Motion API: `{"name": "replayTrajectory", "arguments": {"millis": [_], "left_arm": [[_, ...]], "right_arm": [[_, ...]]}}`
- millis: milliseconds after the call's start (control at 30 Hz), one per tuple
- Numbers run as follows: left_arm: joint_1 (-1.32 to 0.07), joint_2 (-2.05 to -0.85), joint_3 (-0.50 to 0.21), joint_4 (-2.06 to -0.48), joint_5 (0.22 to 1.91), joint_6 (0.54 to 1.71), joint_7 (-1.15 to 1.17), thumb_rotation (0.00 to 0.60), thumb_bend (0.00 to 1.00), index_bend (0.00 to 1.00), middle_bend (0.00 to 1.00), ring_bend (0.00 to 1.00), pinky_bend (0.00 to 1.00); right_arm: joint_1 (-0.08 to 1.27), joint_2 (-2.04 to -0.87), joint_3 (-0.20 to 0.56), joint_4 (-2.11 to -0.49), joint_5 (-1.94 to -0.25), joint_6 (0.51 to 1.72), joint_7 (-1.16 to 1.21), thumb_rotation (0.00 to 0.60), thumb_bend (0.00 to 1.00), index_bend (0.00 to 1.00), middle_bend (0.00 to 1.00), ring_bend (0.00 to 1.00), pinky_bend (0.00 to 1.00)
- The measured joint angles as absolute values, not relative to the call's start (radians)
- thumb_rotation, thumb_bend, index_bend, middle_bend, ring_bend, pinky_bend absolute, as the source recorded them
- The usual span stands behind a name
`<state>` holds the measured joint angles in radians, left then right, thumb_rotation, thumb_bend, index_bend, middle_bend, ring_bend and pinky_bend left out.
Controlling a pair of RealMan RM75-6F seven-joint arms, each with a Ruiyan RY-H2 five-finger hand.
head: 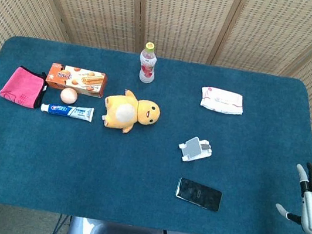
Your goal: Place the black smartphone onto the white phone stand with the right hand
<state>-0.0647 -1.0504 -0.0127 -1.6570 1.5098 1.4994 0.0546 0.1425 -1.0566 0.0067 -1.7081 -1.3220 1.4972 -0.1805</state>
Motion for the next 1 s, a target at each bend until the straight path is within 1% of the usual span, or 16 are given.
{"name": "replayTrajectory", "arguments": {"millis": [233, 367, 433, 533, 600, 700, 833, 1000], "left_arm": [[-0.061, -1.047, -0.013, -1.655, 1.51, 1.502, 0.04, 0.6, 0.0, 0.0, 0.0, 0.0, 0.0], [-0.064, -1.046, -0.015, -1.651, 1.504, 1.492, 0.037, 0.6, 0.0, 0.0, 0.0, 0.0, 0.0], [-0.068, -1.044, -0.017, -1.653, 1.499, 1.483, 0.035, 0.6, 0.0, 0.0, 0.0, 0.0, 0.0], [-0.07, -1.041, -0.021, -1.659, 1.49, 1.479, 0.034, 0.6, 0.0, 0.0, 0.0, 0.0, 0.0], [-0.071, -1.039, -0.022, -1.66, 1.485, 1.474, 0.033, 0.6, 0.0, 0.0, 0.0, 0.0, 0.0], [-0.076, -1.035, -0.023, -1.658, 1.478, 1.46, 0.031, 0.6, 0.0, 0.0, 0.0, 0.0, 0.0], [-0.083, -1.032, -0.025, -1.656, 1.469, 1.443, 0.026, 0.6, 0.0, 0.0, 0.0, 0.0, 0.0], [-0.089, -1.029, -0.026, -1.655, 1.461, 1.429, 0.023, 0.6, 0.0, 0.0, 0.0, 0.0, 0.0]], "right_arm": [[0.149, -1.045, -0.008, -1.732, -1.353, 1.438, -0.193, 0.6, 0.0, 0.0, 0.0, 0.0, 0.0], [0.18, -1.033, -0.03, -1.755, -1.428, 1.359, -0.141, 0.6, 0.0, 0.0, 0.0, 0.0, 0.01], [0.206, -1.036, -0.034, -1.761, -1.457, 1.312, -0.135, 0.6, 0.0, 0.0, 0.01, 0.0, 0.04], [0.245, -1.064, -0.03, -1.781, -1.467, 1.248, -0.173, 0.6, 0.0, 0.01, 0.07, 0.01, 0.08], [0.27, -1.083, -0.025, -1.811, -1.444, 1.195, -0.199, 0.6, 0.0, 0.04, 0.1, 0.02, 0.1], [0.295, -1.106, -0.019, -1.848, -1.387, 1.131, -0.235, 0.6, 0.0, 0.07, 0.11, 0.03, 0.11], [0.323, -1.146, -0.008, -1.887, -1.301, 1.103, -0.355, 0.6, 0.0, 0.11, 0.13, 0.05, 0.11], [0.353, -1.236, 0.01, -1.921, -1.151, 1.112, -0.551, 0.6, 0.0, 0.15, 0.17, 0.08, 0.15]]}}
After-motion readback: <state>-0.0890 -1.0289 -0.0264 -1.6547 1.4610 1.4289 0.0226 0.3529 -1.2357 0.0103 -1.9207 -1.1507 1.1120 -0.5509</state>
